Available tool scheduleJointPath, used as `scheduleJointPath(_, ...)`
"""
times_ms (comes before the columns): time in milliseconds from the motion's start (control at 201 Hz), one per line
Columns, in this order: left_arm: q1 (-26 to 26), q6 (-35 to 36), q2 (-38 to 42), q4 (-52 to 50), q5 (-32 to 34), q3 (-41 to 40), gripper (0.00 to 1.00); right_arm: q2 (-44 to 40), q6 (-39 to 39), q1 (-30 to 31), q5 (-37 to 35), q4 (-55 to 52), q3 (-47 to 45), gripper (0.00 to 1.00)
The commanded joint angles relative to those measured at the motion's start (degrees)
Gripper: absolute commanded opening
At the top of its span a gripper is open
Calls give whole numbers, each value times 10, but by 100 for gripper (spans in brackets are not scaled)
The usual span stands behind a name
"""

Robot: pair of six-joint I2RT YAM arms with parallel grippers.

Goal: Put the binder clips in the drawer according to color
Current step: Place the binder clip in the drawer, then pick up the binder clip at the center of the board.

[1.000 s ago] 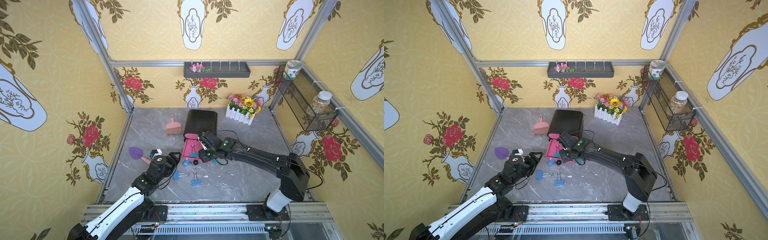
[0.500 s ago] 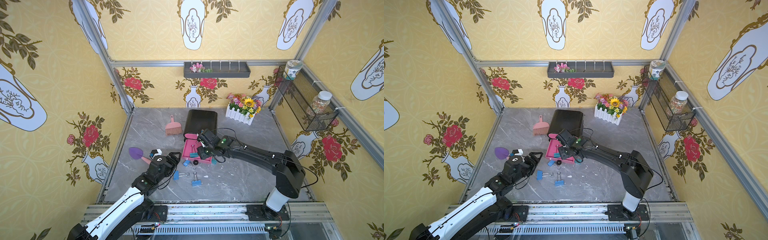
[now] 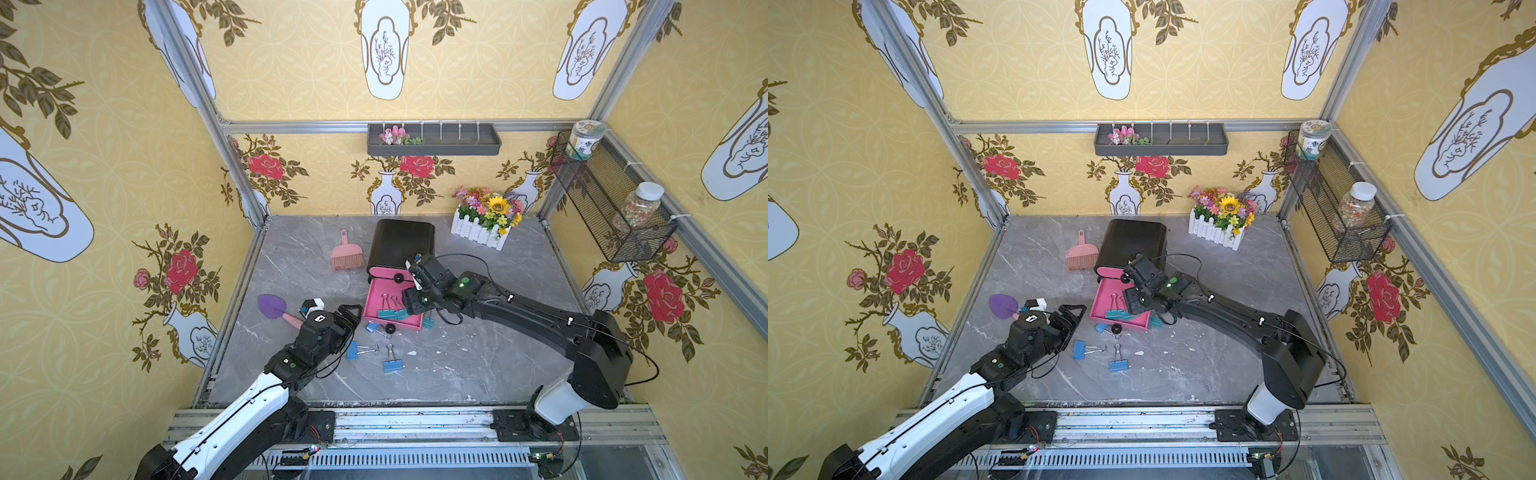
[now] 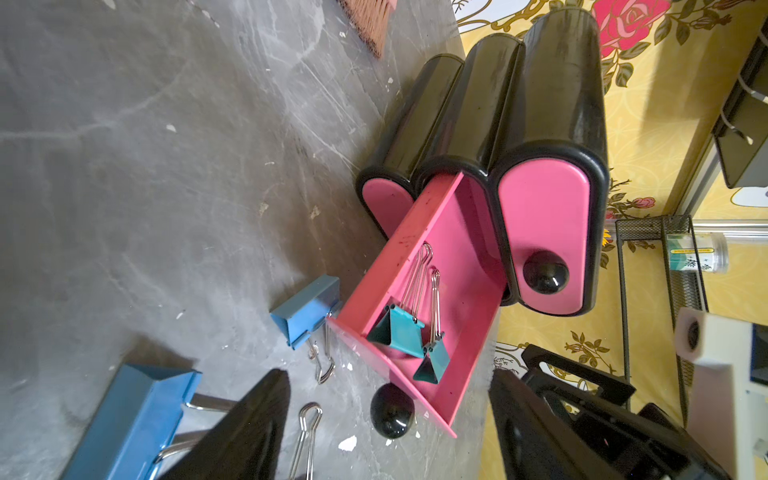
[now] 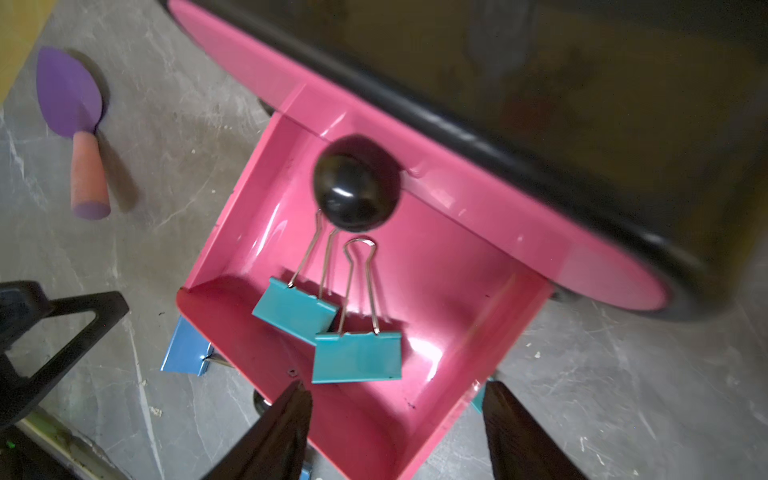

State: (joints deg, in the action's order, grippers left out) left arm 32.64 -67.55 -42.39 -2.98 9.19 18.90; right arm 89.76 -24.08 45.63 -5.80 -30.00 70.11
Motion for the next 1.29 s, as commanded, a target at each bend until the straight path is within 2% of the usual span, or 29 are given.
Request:
scheduleJointPath(0,0,6,-2,8,-3,4,81,-32,-34,-36,9,25,-47,66)
scheduleJointPath(214,-2,6,-11,12,-6,1,81,-82,-79,-118,67,57,-161,57)
scheduleJointPath(448,-2,-4,-20,31,-12,-8,77,-66,-111,-128,98,109,-217,52)
scheduleJointPath(637,-6,-19,-61,76,-38,-19,72,-31,-144,-122,118,160,-240,48)
scheduleJointPath(1001,-7,-9,-14,32,-18,-25,73,-22,-137,-119,109,151,-228,47)
scheduleJointPath(1285,-7,-12,10,13,-13,-29,73,41,-162,-96,64,135,-171,38)
